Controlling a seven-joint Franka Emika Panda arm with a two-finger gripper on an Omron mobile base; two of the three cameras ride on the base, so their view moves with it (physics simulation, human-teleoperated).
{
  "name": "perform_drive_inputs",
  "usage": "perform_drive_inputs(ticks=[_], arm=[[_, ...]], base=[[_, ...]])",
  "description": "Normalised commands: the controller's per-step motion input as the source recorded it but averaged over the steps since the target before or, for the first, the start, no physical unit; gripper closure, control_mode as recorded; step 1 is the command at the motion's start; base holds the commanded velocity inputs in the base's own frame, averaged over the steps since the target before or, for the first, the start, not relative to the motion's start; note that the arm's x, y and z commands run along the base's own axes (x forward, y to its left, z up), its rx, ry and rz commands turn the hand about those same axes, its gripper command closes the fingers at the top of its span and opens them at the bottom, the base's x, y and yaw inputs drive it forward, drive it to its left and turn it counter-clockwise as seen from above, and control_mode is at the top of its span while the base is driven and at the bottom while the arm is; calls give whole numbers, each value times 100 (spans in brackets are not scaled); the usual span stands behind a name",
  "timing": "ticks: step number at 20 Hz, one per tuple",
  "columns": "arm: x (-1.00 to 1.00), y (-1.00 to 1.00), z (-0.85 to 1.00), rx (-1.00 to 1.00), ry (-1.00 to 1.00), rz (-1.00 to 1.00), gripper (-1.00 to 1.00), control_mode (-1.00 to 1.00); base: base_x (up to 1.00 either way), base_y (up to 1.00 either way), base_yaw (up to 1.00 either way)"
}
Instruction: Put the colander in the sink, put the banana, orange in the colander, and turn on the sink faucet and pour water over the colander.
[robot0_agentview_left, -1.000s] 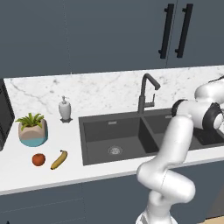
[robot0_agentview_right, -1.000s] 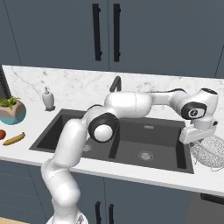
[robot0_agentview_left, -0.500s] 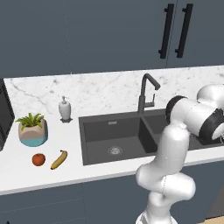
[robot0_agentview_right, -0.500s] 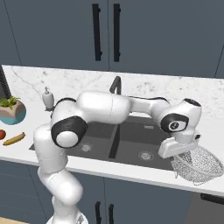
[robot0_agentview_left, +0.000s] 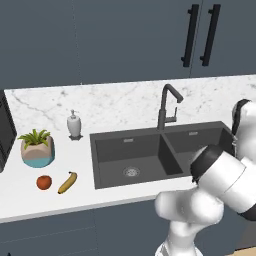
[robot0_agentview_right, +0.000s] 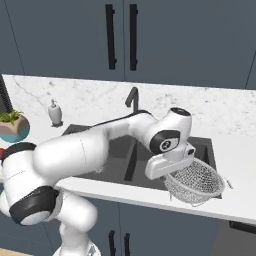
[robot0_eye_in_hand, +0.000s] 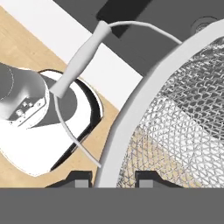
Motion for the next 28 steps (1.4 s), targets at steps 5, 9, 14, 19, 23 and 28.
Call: perform_drive_inputs(ticks=[5, 9, 14, 19, 23, 28], arm=[[0, 100, 41, -3, -7, 5, 100, -100], [0, 100, 29, -1, 0, 5, 100, -100], [0, 100, 30, 0, 0, 5, 100, -100], [2, 100, 28, 0, 0, 6, 100, -100], [11, 100, 17, -1, -1, 6, 100, -100], [18, 100, 10, 0, 0, 6, 100, -100]], base=[[0, 0, 0], [0, 0, 0], [0, 0, 0], [0, 0, 0], [0, 0, 0], [0, 0, 0]])
